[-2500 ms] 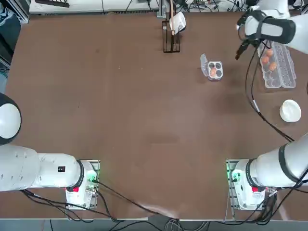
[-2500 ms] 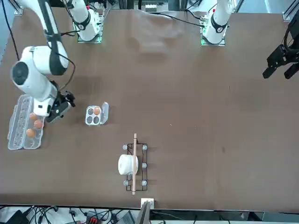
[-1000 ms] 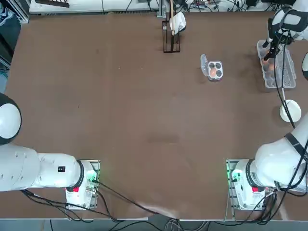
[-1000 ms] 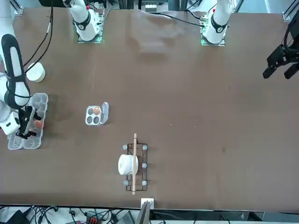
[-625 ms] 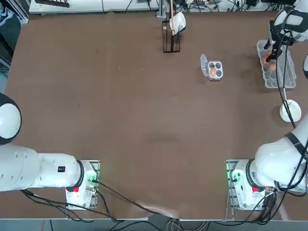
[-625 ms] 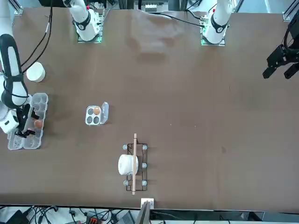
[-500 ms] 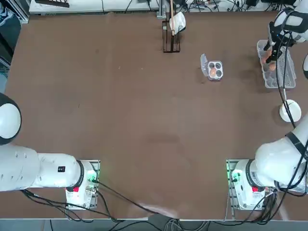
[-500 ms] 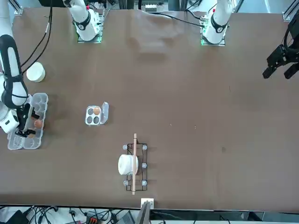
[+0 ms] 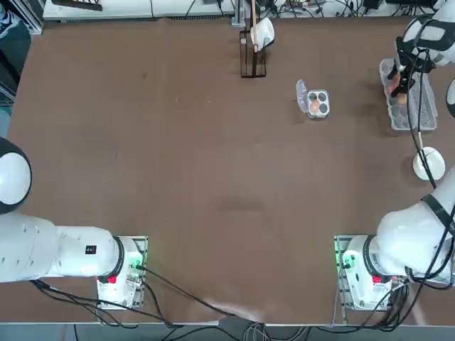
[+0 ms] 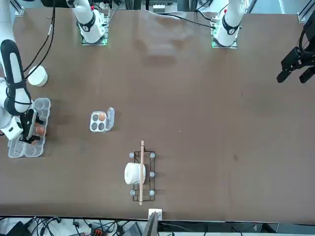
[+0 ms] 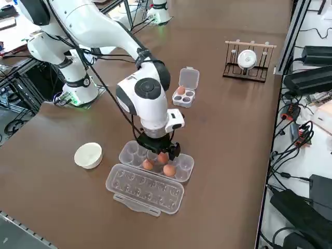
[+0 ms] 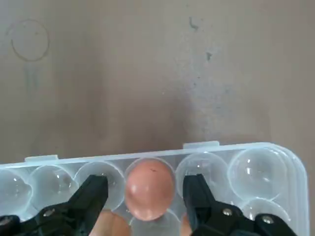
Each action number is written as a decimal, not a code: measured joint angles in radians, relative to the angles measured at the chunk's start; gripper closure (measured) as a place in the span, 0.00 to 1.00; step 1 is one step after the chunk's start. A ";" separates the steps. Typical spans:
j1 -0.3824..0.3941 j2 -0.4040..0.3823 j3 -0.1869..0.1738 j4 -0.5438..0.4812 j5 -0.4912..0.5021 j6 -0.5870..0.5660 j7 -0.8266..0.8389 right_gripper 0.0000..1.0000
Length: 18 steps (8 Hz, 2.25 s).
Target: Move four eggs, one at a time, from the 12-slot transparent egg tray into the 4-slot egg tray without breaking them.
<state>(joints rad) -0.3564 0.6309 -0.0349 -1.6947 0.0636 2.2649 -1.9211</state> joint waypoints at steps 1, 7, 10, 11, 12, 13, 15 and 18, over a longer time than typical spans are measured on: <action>-0.006 0.000 0.000 0.000 0.000 -0.003 -0.002 0.08; -0.013 0.008 0.002 0.000 0.001 -0.007 -0.006 0.15; -0.013 0.013 0.006 0.001 0.006 -0.002 -0.006 0.18; -0.013 0.015 0.007 0.001 0.006 -0.001 -0.006 0.18; -0.013 0.016 0.009 0.001 0.006 0.000 -0.006 0.18; -0.013 0.017 0.010 0.001 0.006 0.000 -0.006 0.18; -0.013 0.019 0.011 0.002 0.007 0.002 -0.006 0.22; -0.013 0.021 0.013 0.014 0.008 0.006 -0.007 0.44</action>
<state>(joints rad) -0.3696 0.6523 -0.0218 -1.6810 0.0721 2.2707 -1.9276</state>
